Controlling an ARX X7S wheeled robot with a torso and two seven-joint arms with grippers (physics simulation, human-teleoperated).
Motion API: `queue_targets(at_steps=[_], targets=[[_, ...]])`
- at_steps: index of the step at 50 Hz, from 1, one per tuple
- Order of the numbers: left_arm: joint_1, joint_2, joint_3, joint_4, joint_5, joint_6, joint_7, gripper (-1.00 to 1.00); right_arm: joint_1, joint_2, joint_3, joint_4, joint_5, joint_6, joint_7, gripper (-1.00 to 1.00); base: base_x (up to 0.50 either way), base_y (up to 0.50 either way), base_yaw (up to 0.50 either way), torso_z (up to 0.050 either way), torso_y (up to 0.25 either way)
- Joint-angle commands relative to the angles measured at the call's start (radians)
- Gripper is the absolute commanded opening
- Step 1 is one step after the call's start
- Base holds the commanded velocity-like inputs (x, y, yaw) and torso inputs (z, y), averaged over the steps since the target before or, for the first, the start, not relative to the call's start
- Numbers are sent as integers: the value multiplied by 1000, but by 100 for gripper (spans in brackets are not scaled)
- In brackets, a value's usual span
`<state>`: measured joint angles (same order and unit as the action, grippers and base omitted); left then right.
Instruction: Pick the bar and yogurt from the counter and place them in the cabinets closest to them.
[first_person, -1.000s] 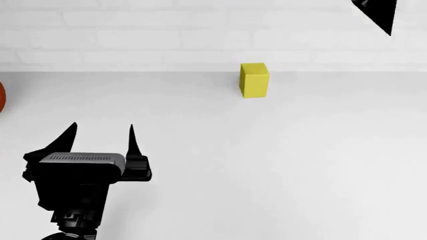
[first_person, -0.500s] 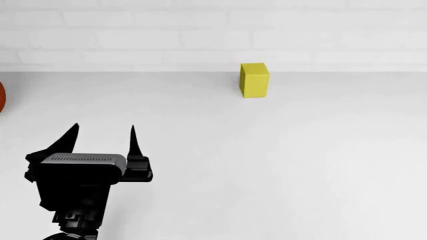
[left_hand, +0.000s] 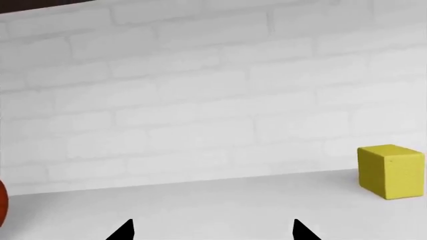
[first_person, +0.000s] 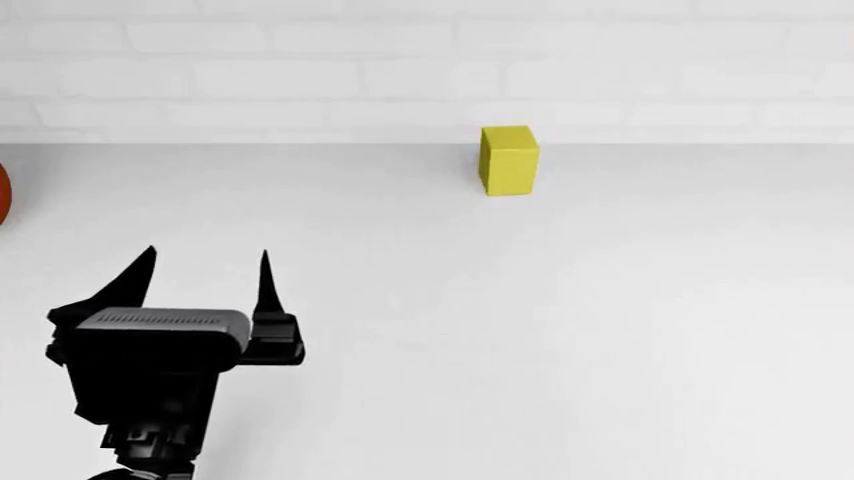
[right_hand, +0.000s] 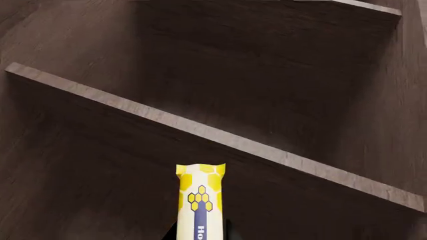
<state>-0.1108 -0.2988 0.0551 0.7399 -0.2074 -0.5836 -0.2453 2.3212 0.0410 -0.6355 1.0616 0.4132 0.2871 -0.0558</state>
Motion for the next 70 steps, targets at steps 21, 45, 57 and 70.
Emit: queue_targets(at_steps=[21,45,57,70], targets=[[13,-16,-5,18,-16,-5,-13,100,-115,-25,309,247,-390,-60,16,-100,0,0,0,0,0],[32,-20,11,-3,-21,24,-15,100,-216,-24,291,247,-418,-10,32,100,0,0,0,0,0],[35,-21,15,-14,-25,30,-18,100,-162,-40,200,247,-370,-166,54,100,0,0,0,0,0],[37,-25,26,-25,-23,40,-19,100,-39,-41,-2,247,-49,-187,31,100,0,0,0,0,0]])
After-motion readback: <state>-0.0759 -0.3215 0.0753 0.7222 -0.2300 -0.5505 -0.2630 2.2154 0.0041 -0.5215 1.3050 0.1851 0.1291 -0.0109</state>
